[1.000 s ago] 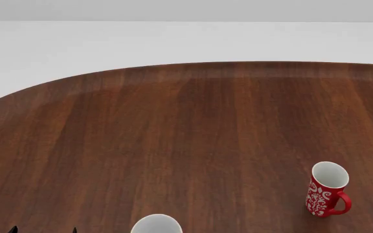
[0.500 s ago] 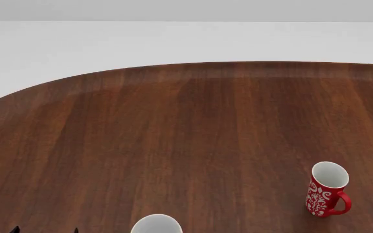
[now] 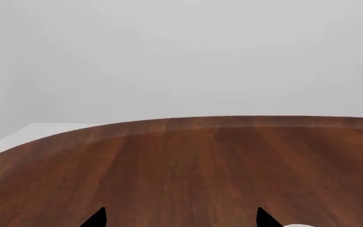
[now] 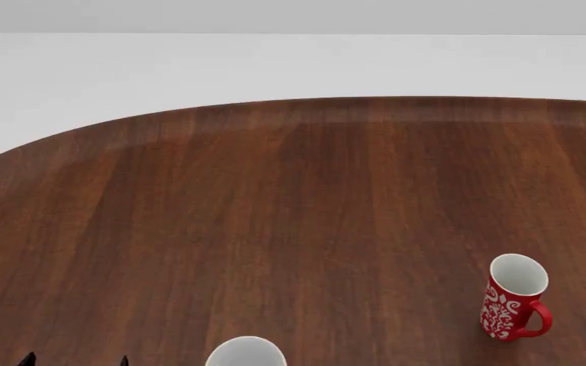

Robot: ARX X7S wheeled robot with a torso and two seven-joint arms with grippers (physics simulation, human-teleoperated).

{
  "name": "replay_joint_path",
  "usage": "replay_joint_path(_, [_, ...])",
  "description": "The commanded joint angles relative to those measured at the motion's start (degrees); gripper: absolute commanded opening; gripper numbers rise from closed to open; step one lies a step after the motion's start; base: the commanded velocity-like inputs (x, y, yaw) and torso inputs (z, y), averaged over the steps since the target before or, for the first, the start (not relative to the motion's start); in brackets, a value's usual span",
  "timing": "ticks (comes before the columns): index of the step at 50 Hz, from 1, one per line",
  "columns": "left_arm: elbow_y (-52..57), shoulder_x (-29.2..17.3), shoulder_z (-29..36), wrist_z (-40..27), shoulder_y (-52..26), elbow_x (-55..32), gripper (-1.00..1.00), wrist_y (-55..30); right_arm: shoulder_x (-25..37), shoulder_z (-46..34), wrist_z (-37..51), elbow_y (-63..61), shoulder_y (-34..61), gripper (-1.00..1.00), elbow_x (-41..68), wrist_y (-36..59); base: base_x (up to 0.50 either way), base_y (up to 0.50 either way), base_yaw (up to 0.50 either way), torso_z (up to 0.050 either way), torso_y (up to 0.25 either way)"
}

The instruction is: Put the white mug on the plate.

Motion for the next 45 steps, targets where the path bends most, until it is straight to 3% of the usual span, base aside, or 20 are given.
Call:
replay_joint_path(1, [0.27, -0.08, 0.57, -0.04, -0.14, -0.37, 1.0, 0.27, -0.69, -1.62, -0.76, 4.01, 2.21, 1.0, -0.47, -0.7, 0.0, 0.0, 0.0, 0.0, 0.0])
replay_joint_path(45, [1.07, -1.08, 1.57, -0.93, 0.47, -1.6, 1.0, 1.05, -4.55, -4.59, -3.55, 24.09, 9.23, 1.0, -0.31, -10.37, 0.0, 0.0, 0.0, 0.0, 0.0])
